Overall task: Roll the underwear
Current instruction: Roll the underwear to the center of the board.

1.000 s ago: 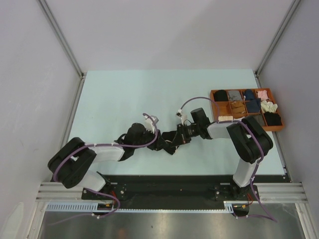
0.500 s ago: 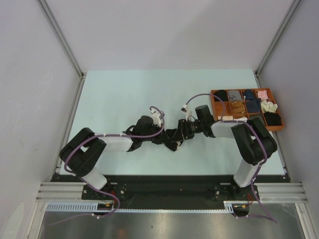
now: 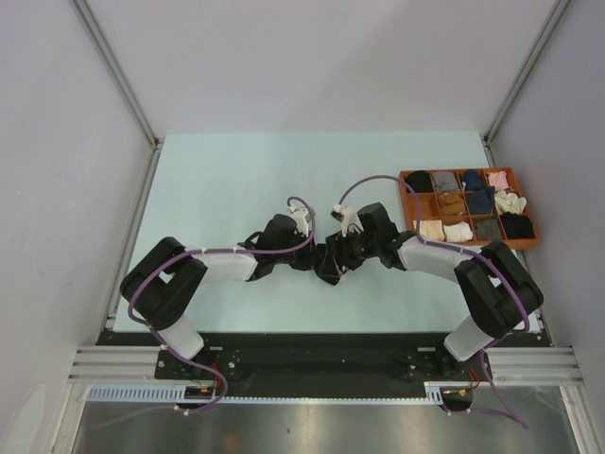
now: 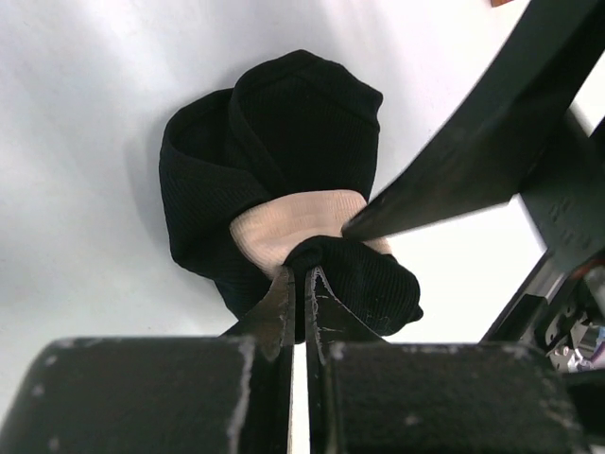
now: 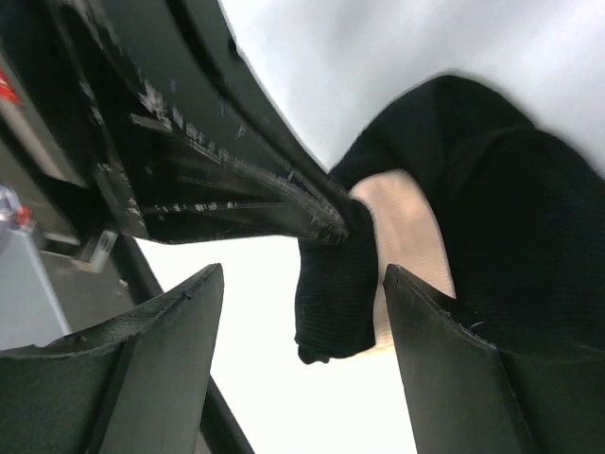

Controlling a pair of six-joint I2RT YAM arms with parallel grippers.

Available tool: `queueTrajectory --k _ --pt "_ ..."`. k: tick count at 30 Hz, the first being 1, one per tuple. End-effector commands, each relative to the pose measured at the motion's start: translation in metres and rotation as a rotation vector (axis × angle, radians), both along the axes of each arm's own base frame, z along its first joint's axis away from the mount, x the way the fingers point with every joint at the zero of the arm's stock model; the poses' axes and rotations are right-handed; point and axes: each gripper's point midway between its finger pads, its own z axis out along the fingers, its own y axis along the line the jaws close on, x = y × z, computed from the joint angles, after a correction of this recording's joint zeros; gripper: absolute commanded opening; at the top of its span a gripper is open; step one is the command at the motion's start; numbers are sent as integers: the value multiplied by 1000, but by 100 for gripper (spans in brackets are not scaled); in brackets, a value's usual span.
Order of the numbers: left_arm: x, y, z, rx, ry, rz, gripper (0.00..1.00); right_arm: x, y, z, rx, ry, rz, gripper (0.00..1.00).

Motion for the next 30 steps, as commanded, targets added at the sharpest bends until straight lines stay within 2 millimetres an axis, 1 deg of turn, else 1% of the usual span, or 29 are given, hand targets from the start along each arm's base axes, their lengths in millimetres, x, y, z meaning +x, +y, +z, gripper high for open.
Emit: queueTrajectory --k 1,2,3,4,5,6,7,9,15,17,18,19,20,21,22,23,24,26,27,28,29,30 --pt "1 2 -10 39 39 26 0 1 -3 -2 -115 -87 -8 73" --pt "1 2 -12 44 44 28 0 3 -5 -4 -140 -106 -18 74" --pt "1 2 -12 45 50 28 0 0 -5 -6 -159 -111 -15 73" --pt "0 1 -11 41 52 28 0 -6 -2 -7 -176 -124 3 73" --pt "1 1 -12 39 56 33 0 -3 -4 -7 -206 -154 -18 73" --pt "1 1 -12 39 60 35 0 -6 -4 -8 -229 -169 -11 73" --pt "2 2 -11 35 62 38 0 -11 0 -9 -243 -180 0 73" --pt "1 1 -11 26 72 44 0 -10 -1 -13 -282 -209 -14 73" --pt "2 2 -7 -9 106 70 0 -17 8 -26 -355 -266 -21 71" --pt "3 0 -4 -37 115 70 0 -16 7 -29 -384 -282 -46 67" --pt "4 3 -5 -40 122 76 0 -17 7 -32 -389 -278 -44 63" --pt "5 3 -4 -49 125 80 0 -12 3 -34 -414 -291 -70 43" --pt "5 1 -1 -68 125 76 0 -13 2 -35 -422 -287 -70 33" --pt "6 2 -1 -76 129 77 0 -14 1 -38 -428 -283 -67 25" --pt "4 1 0 -88 135 73 0 -16 3 -39 -423 -277 -45 11" --pt "3 -2 5 -116 133 49 0 -16 2 -39 -421 -269 -44 5" --pt "4 -2 7 -126 136 48 2 -23 8 -37 -382 -246 -7 0" --pt "5 -1 16 -154 135 48 13 -26 12 -31 -338 -216 8 0" --pt "9 3 23 -170 128 58 32 -28 13 -27 -295 -180 24 0" --pt "12 7 27 -178 120 71 40 -30 14 -22 -266 -161 28 0" --pt "16 17 37 -192 96 92 56 -31 14 -18 -239 -125 15 0" --pt "17 22 41 -192 83 105 62 -32 14 -13 -193 -79 26 0"
